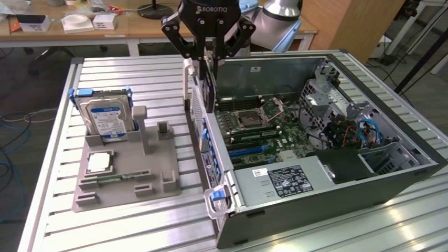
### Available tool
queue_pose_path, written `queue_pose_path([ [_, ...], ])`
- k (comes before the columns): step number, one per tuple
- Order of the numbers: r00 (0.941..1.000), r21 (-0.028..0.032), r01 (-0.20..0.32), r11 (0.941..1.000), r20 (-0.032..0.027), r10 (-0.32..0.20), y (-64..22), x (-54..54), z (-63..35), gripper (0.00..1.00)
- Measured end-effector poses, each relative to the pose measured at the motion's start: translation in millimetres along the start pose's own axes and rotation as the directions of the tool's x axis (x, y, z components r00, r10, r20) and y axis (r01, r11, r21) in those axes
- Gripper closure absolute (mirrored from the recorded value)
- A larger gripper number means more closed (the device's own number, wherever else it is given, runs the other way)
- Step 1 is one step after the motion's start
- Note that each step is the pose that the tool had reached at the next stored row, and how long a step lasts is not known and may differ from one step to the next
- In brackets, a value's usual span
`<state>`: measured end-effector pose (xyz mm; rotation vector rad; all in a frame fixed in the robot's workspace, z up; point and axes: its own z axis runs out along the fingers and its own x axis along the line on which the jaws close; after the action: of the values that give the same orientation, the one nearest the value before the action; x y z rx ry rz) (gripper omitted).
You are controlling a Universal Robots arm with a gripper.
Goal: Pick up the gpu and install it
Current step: 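Pick up the gpu and move the gpu toward the slot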
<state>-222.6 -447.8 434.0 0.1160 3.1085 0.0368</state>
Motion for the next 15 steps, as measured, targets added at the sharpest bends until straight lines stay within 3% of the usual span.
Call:
queue_pose_path([
  [15, 1.0, -0.0001, 0.0, 1.0, 0.0001, 0.0, 0.9, -13.0, 0.5, 0.74],
])
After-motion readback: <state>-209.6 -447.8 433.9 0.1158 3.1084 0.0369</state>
